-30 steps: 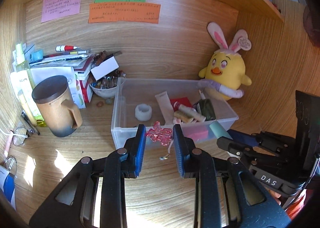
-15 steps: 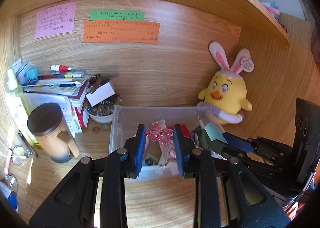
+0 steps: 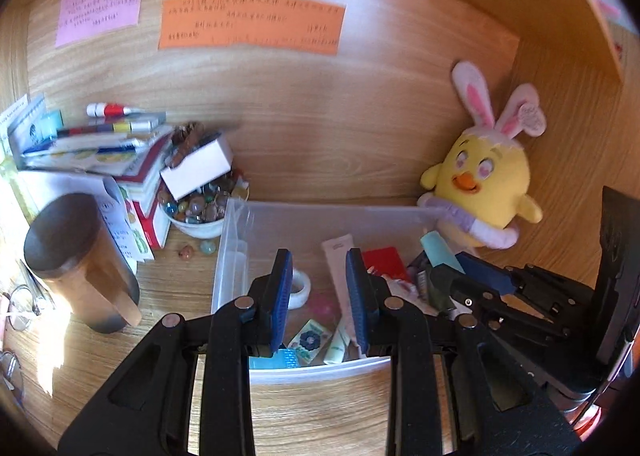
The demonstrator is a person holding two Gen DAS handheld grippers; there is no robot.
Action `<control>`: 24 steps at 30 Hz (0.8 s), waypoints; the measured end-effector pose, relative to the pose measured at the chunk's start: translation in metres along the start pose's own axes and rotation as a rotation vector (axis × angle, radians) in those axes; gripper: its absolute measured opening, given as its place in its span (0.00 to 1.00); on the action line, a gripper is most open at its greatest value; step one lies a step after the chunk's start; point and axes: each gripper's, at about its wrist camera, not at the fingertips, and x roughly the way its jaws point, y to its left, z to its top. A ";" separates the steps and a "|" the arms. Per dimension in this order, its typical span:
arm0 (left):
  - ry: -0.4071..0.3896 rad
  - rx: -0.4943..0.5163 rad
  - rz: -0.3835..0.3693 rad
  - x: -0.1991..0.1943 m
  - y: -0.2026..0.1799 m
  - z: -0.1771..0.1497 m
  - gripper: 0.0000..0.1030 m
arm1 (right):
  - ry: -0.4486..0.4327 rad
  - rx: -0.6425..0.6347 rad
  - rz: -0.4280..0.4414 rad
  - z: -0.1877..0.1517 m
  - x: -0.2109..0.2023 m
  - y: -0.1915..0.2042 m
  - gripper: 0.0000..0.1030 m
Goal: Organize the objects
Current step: 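Carry the pale green bottle and pink keychain into the clear box and release both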
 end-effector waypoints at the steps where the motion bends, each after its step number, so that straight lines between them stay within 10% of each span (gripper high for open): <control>1: 0.011 -0.001 0.003 0.005 0.001 -0.001 0.26 | 0.015 0.007 -0.002 -0.002 0.006 -0.002 0.22; 12: 0.088 -0.019 -0.031 0.029 0.010 -0.016 0.28 | 0.101 -0.016 -0.028 -0.014 0.034 -0.005 0.22; 24: 0.030 0.013 -0.009 0.006 0.009 -0.018 0.65 | 0.084 -0.064 -0.021 -0.009 0.016 0.005 0.34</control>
